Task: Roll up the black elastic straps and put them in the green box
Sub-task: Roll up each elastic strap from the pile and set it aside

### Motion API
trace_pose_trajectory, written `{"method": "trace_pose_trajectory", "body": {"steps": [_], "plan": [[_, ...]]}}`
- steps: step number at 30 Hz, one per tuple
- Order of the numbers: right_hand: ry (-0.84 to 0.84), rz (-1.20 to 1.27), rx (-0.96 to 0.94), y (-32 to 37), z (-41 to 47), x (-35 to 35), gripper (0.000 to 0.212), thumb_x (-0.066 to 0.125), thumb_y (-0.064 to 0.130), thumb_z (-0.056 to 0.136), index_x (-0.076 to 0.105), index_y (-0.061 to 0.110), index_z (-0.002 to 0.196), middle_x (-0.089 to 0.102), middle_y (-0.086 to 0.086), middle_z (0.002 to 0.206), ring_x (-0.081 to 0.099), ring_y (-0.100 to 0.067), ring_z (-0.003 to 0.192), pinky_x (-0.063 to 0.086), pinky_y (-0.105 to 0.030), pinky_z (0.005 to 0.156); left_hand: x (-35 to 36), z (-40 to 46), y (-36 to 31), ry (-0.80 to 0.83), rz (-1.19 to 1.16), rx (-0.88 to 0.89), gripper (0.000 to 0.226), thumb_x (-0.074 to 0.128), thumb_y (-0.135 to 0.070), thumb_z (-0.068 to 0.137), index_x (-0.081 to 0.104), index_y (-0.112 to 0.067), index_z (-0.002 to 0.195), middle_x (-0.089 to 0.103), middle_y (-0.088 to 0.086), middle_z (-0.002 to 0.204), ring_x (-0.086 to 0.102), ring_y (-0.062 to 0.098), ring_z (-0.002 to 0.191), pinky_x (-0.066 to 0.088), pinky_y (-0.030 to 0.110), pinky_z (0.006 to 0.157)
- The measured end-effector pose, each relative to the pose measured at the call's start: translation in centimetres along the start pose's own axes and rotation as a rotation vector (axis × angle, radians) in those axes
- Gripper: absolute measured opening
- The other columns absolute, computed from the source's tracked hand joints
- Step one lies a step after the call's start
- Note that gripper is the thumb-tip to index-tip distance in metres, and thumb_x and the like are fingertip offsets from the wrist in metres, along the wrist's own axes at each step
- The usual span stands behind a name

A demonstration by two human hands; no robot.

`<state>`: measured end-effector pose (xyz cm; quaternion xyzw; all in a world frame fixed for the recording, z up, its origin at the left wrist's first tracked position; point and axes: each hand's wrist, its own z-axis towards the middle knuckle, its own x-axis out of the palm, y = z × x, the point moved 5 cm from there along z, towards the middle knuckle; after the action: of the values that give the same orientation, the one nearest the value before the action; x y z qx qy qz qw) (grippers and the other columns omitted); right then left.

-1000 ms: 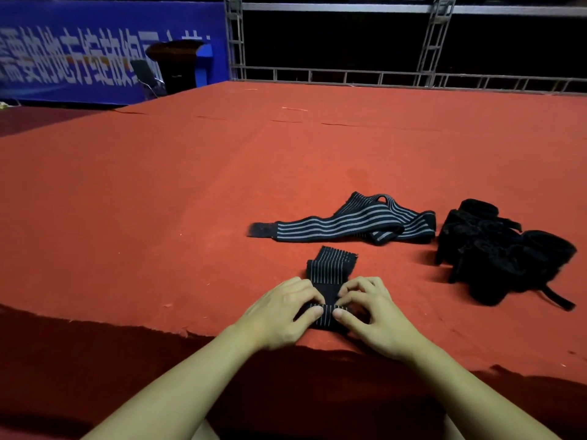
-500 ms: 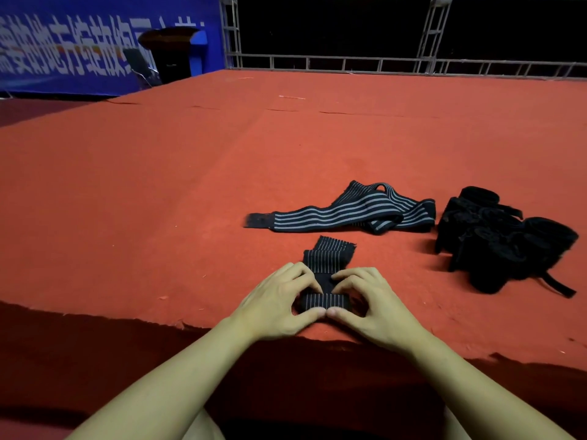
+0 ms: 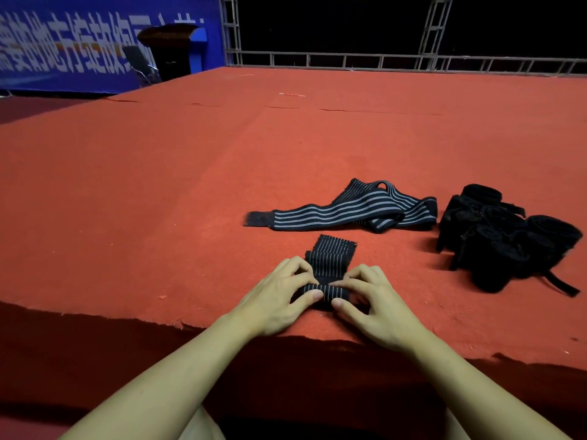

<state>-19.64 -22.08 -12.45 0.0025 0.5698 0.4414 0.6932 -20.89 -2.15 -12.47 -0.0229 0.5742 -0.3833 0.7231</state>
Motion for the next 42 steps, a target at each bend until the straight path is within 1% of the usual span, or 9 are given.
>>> {"method": "trace_pose_trajectory", "body": {"steps": [4,8,11,16,22,25,28,35,42], "plan": [[0.011,0.040,0.038,0.1,-0.1,0.0,0.043,0.055,0.059,0.091,0.065,0.036,0.126,0.058,0.023,0.103,0.051,-0.003,0.105,0.041,-0.021,0.092,0.2,0.1,0.2,0.026,-0.019,-0.025,0.035,0.043,-0.051,0.104,0.066,-0.025,0.110,0.050,-0.019,0.103,0.047,0.003,0.100,0.043,0.028,0.094],[-0.012,0.236,0.146,-0.7,-0.1,0.1,0.026,0.067,0.055,0.088,0.054,0.039,0.105,0.068,0.011,0.095,0.065,-0.009,0.092,0.052,-0.036,0.085,0.0,0.0,0.2,0.007,-0.035,-0.040,0.028,0.043,-0.048,0.103,0.059,-0.030,0.117,0.057,-0.021,0.107,0.052,0.004,0.103,0.043,0.029,0.097],[-0.019,0.249,0.196,-0.9,0.2,0.3,0.018,0.071,0.046,0.092,0.058,0.035,0.097,0.072,0.010,0.091,0.069,-0.009,0.087,0.054,-0.043,0.084,-0.1,-0.1,0.2,-0.014,-0.034,-0.066,0.020,0.044,-0.050,0.102,0.053,-0.038,0.115,0.059,-0.016,0.103,0.055,0.006,0.103,0.046,0.034,0.095],[-0.030,0.248,0.237,-1.1,0.4,0.2,0.009,0.071,0.037,0.094,0.067,0.029,0.093,0.075,0.017,0.089,0.070,-0.003,0.085,0.055,-0.041,0.084,-0.2,-0.1,-0.1,-0.054,0.028,-0.016,0.022,0.042,-0.047,0.104,0.053,-0.034,0.116,0.056,-0.015,0.105,0.052,0.007,0.100,0.048,0.038,0.091],[-0.058,0.128,0.203,-1.2,0.5,0.0,0.004,0.066,0.039,0.097,0.068,0.043,0.097,0.070,0.020,0.092,0.062,-0.003,0.093,0.049,-0.032,0.086,-0.7,-0.4,-0.1,-0.145,0.036,-0.013,0.028,0.056,-0.050,0.098,0.065,-0.029,0.113,0.047,-0.015,0.117,0.052,0.007,0.111,0.052,0.039,0.091],[-0.108,0.069,0.133,-0.8,0.4,-0.2,0.023,0.067,0.045,0.093,0.066,0.034,0.114,0.062,0.020,0.102,0.053,0.000,0.101,0.040,-0.019,0.087,-0.6,-0.5,-0.1,-0.106,0.097,-0.002,0.041,0.065,-0.054,0.090,0.064,-0.028,0.121,0.047,-0.016,0.119,0.050,0.006,0.111,0.049,0.033,0.094],[-0.073,0.053,0.070,-0.4,0.2,-0.1,0.039,0.070,0.051,0.087,0.061,0.031,0.119,0.056,0.020,0.113,0.048,0.001,0.111,0.038,-0.013,0.095,-0.4,-0.3,0.3,-0.072,0.101,-0.054,0.043,0.062,-0.055,0.091,0.061,-0.031,0.127,0.046,-0.017,0.120,0.048,0.005,0.113,0.047,0.033,0.098],[-0.059,-0.048,0.046,-0.6,0.3,0.4,0.046,0.073,0.044,0.089,0.058,0.031,0.130,0.047,0.017,0.125,0.041,-0.006,0.118,0.039,-0.028,0.106,-0.3,0.0,0.7,-0.047,0.042,-0.080,0.041,0.050,-0.055,0.097,0.063,-0.030,0.127,0.053,-0.019,0.113,0.050,0.003,0.109,0.042,0.030,0.101],[-0.102,-0.025,0.018,-0.1,0.0,0.0,0.036,0.061,0.056,0.090,0.063,0.029,0.113,0.045,0.019,0.140,0.040,-0.007,0.128,0.035,-0.030,0.110,-0.8,-0.4,0.1,-0.073,-0.021,-0.066,0.029,0.055,-0.043,0.100,0.059,-0.028,0.125,0.057,-0.023,0.112,0.053,0.001,0.108,0.038,0.018,0.099]]}}
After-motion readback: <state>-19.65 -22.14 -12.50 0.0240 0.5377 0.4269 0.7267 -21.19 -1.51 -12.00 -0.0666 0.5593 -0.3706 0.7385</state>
